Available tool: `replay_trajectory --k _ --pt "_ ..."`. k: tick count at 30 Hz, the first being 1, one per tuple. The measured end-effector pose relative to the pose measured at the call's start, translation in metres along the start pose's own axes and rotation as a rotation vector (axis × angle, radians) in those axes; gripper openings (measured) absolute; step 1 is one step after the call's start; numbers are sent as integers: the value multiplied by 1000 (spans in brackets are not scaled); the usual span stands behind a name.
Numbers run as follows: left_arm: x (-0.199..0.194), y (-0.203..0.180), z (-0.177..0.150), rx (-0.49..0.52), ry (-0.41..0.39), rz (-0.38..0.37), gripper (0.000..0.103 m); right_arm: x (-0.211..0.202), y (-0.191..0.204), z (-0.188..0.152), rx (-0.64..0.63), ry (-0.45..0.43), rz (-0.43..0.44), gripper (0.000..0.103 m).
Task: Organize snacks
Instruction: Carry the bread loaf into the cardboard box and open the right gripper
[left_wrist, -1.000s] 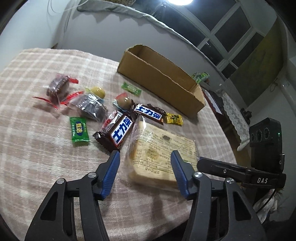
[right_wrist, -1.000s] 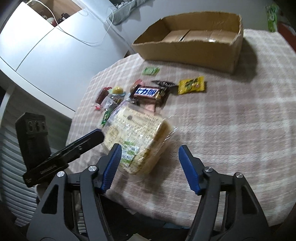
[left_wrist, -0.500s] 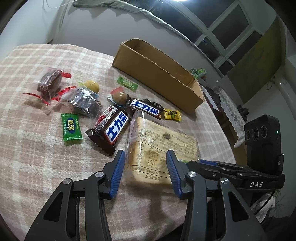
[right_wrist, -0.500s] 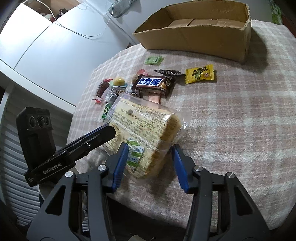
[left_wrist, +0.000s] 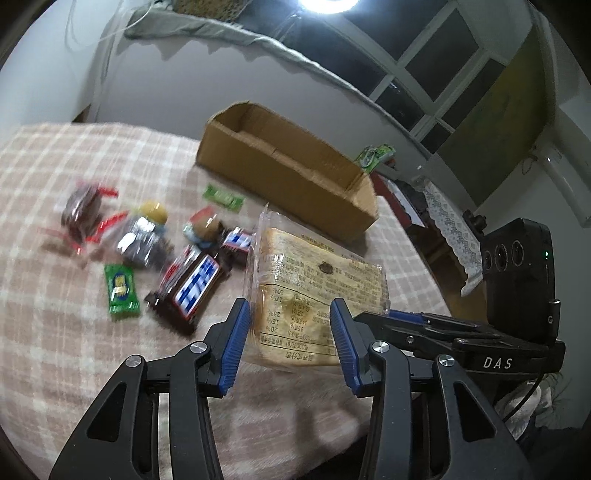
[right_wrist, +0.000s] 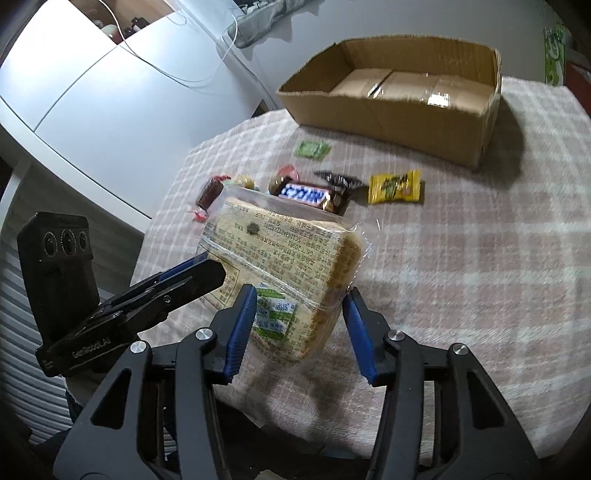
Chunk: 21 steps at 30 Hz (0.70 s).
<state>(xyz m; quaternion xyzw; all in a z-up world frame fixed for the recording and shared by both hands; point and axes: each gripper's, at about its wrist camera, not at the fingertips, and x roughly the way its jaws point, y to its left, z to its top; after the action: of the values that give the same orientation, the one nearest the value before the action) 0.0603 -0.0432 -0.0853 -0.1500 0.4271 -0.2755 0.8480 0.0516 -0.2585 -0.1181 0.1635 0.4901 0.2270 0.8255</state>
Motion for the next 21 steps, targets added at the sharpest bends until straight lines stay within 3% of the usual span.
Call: replay_trajectory --k 15,21 --pt "16 -37 68 82 -95 -22 42 -54 -1 62 -67 -155 -60 51" --pt "40 -42 98 82 -92 -36 42 -64 -8 88 -78 -197 -90 51"
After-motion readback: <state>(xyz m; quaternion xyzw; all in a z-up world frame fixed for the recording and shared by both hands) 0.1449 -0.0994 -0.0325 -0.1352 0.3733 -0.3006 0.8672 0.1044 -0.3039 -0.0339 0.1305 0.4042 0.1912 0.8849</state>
